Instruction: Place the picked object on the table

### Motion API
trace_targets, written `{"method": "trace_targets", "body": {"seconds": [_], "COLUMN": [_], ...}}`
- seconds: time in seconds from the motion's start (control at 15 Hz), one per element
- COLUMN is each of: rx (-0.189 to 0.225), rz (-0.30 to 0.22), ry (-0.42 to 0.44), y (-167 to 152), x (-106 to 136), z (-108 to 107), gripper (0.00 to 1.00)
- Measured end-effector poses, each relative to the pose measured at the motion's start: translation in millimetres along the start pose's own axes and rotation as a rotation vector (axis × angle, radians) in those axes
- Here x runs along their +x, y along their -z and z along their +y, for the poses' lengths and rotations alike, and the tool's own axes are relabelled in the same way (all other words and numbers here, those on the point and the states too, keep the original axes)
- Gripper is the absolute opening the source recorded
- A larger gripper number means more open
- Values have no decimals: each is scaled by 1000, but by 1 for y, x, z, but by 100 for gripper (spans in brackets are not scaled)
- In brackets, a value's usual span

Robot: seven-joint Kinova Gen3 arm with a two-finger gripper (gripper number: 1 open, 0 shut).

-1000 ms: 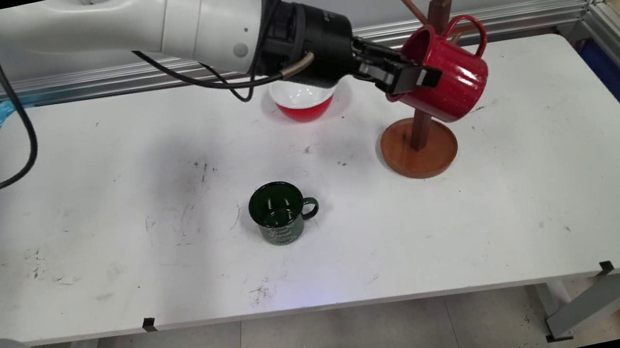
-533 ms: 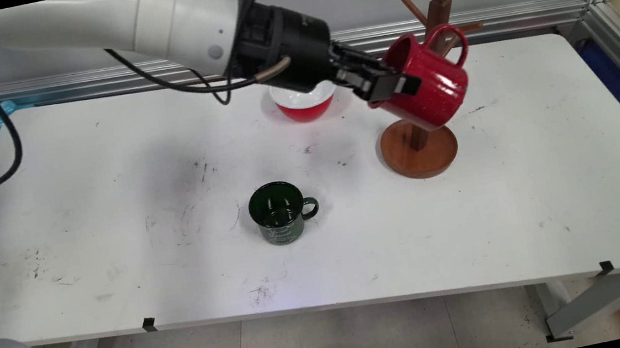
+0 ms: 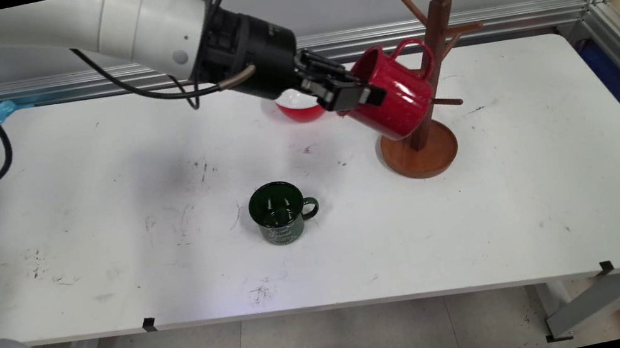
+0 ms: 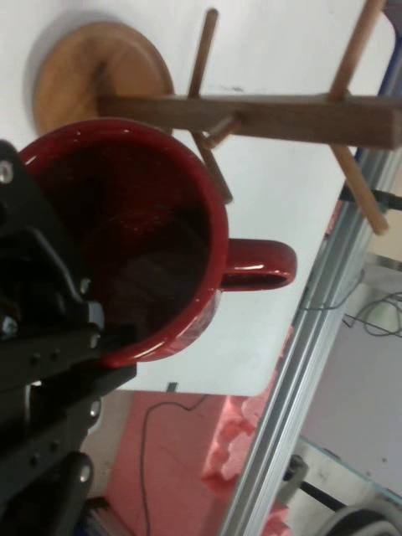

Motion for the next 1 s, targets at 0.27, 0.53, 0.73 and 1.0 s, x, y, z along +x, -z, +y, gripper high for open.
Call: {"method": "trace_targets", "body": {"seconds": [0.27, 0.53, 0.73, 1.0], "rx": [15, 39, 57, 73], "rz": [-23, -60, -89, -122], "ry": [-18, -53, -81, -115], "y": [8, 18, 24, 29], "x": [-5, -11, -16, -21], "z": [-7, -19, -27, -35], "gripper": [0, 0, 0, 0]}}
